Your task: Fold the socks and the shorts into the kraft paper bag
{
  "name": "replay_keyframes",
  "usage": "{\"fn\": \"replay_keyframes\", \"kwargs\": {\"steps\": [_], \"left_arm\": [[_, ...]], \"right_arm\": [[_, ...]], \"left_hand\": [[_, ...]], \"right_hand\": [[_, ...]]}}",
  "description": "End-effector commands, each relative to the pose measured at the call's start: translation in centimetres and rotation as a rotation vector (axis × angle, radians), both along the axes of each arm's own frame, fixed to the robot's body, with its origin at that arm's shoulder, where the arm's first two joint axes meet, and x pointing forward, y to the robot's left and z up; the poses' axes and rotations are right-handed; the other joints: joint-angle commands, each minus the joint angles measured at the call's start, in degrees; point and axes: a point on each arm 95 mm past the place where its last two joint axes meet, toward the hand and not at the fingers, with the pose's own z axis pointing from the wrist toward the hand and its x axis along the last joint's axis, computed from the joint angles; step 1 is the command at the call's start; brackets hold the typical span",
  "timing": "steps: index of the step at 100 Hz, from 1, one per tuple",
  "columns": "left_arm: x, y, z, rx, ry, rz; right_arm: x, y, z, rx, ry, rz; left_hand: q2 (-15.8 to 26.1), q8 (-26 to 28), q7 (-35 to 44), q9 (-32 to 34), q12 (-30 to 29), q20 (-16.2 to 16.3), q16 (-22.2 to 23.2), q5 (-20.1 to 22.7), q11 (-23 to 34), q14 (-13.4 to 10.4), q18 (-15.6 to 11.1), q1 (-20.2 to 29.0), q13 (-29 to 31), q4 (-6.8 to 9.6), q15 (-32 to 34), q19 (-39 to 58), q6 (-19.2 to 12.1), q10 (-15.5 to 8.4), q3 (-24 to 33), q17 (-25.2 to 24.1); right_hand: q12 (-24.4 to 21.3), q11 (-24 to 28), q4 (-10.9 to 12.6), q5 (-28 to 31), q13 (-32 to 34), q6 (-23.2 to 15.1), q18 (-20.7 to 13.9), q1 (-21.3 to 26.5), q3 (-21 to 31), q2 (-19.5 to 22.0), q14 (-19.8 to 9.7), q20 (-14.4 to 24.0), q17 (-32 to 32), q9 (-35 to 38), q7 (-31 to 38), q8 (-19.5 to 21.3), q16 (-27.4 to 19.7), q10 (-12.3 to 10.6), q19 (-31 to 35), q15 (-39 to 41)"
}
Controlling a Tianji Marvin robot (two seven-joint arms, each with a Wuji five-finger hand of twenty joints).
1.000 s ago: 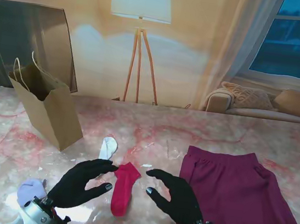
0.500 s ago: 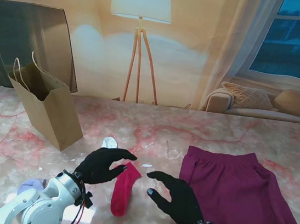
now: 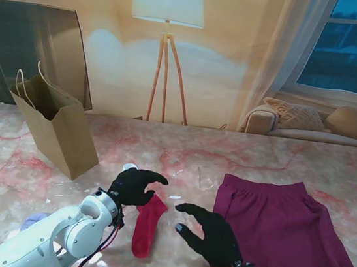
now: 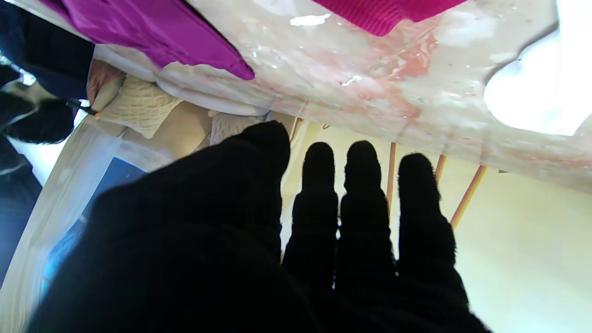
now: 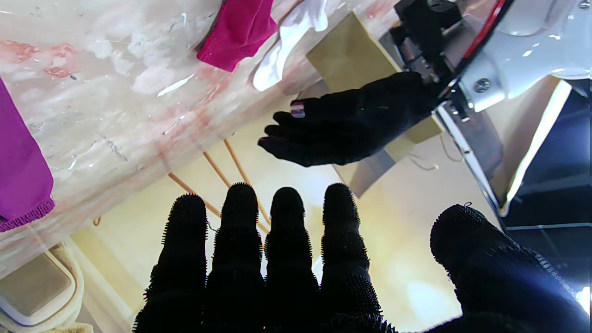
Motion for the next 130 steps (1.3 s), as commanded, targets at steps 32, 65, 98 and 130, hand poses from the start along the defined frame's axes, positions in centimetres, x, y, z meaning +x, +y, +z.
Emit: {"fn": "replay_keyframes", "kwargs": {"steps": [32,65,98,130], "left_arm": [[2.9,-0.7,-3.0,0.129,-0.009,0.012],[4.2,-0.9,-4.1,0.237,0.012,-0.015],[4.3,-0.9,-4.5,0.27,0.06,-0.037],[4.0,-0.7,-5.1,0.33,0.066,-0.071]], "right_arm": [[-0.1,-0.4,-0.8,-0.001,0.032,-0.004],[0.0,-0.7,-1.0,0.008,0.034,-0.006],[0.3,-1.0,-1.5,0.029,0.047,0.004],[0.4,-1.2,-1.5,0.031,0.045,0.001]], "left_hand": [[-3.04,0.06,0.34,1.04,12.96,1.92,8.58,-2.13,9.18,1.06,2.9,-4.86,-5.16,-4.27,5.47,0.71,-0.68,-4.77,5.38,-6.64],[-3.87,2.58,5.24,-4.1,27.53,1.53,18.06,-0.69,14.07,1.89,2.89,-9.71,-10.63,-4.57,10.22,-0.51,-2.07,-5.26,5.82,-10.15],[-4.11,8.66,13.22,-6.6,23.35,1.37,15.51,-1.83,10.96,2.1,2.74,-10.72,-12.43,-4.73,7.66,-0.86,-3.24,-4.01,4.47,-10.83],[-6.75,18.39,23.39,-8.07,19.06,1.89,14.45,-3.72,8.36,2.34,2.56,-12.66,-13.17,-5.66,7.36,-0.48,-5.37,-2.71,4.11,-10.89]], "right_hand": [[0.63,1.12,-2.22,-0.29,-0.35,-1.23,0.69,-0.11,-0.16,-0.04,-0.52,0.71,-0.11,-0.24,0.36,0.43,0.65,-0.63,2.17,0.05],[1.11,2.08,-2.19,0.09,0.14,-1.39,1.44,0.07,0.0,-0.21,-0.07,1.29,0.24,0.27,0.63,0.58,1.25,-0.69,2.67,0.41],[1.7,3.31,-2.26,0.31,0.53,-2.0,1.8,-0.43,0.39,-0.46,-0.02,1.84,0.26,1.34,0.98,0.74,1.75,-1.01,3.12,0.6],[1.78,3.46,-2.25,0.33,0.58,-1.97,1.71,-0.33,0.46,-0.52,-0.04,2.09,0.39,1.28,1.05,0.77,1.95,-1.15,3.12,0.51]]}}
